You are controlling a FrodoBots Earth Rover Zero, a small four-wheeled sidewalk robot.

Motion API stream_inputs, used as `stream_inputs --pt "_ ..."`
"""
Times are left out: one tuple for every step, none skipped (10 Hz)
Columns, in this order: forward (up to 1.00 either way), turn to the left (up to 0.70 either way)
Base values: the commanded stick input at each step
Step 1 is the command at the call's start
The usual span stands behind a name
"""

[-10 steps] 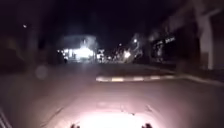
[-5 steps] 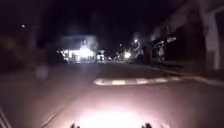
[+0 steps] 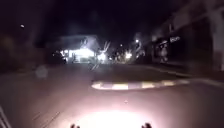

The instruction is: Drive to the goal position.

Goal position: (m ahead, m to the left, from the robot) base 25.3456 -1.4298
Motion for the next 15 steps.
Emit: stream_inputs --pt "0.70 0.00" --pt "0.70 0.00" --pt "0.70 0.00" --pt "0.70 0.00" --pt "0.70 0.00" --pt "0.70 0.00" --pt "0.70 0.00" --pt "0.70 -0.14" --pt "0.70 -0.35" --pt "0.70 -0.35" --pt "0.70 -0.35" --pt "0.70 -0.12" --pt "0.70 0.00" --pt "0.70 0.00" --pt "0.70 0.00"
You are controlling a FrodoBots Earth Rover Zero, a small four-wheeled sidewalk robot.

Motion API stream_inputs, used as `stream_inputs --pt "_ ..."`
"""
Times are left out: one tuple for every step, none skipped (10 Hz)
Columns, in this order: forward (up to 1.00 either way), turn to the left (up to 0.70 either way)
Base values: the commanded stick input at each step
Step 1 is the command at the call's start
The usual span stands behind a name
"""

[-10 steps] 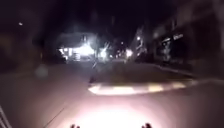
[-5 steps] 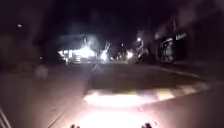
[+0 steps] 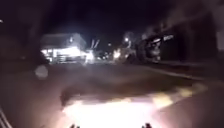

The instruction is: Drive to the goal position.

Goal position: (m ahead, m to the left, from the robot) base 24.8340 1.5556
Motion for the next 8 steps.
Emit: stream_inputs --pt "0.70 0.00" --pt "0.70 0.00" --pt "0.70 0.00" --pt "0.70 0.00" --pt "0.70 0.00" --pt "0.70 0.00" --pt "0.70 0.00" --pt "0.70 0.00"
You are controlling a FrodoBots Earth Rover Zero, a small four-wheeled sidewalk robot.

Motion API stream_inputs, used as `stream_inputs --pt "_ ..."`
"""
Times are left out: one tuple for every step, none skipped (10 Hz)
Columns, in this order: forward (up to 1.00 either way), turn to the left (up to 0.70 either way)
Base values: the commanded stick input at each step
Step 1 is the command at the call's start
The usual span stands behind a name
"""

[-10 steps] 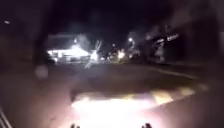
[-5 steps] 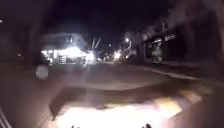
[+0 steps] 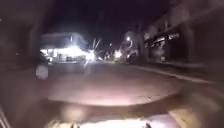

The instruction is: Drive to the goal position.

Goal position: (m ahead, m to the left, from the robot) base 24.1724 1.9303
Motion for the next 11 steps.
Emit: stream_inputs --pt "0.70 0.00" --pt "0.70 0.00" --pt "0.70 0.00" --pt "0.70 0.00" --pt "0.70 0.00" --pt "0.70 0.00" --pt "0.70 0.00" --pt "0.70 0.00" --pt "0.70 0.00" --pt "0.70 0.00" --pt "0.70 0.00"
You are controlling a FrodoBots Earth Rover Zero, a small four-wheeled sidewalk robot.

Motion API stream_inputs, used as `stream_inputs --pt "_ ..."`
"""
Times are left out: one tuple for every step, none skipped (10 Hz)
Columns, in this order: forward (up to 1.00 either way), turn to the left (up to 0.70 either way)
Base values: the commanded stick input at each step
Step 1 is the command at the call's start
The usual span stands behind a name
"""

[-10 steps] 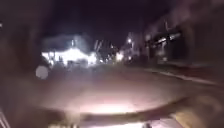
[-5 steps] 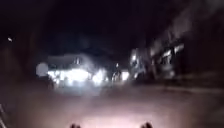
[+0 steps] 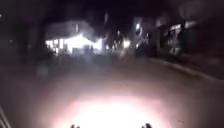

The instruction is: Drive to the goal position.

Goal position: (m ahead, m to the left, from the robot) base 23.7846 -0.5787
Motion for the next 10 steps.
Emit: stream_inputs --pt "0.70 0.00" --pt "0.70 0.00" --pt "0.70 0.00" --pt "0.70 0.00" --pt "0.70 0.00" --pt "0.70 0.00" --pt "0.70 0.00" --pt "0.70 0.00" --pt "0.70 0.00" --pt "0.70 0.00"
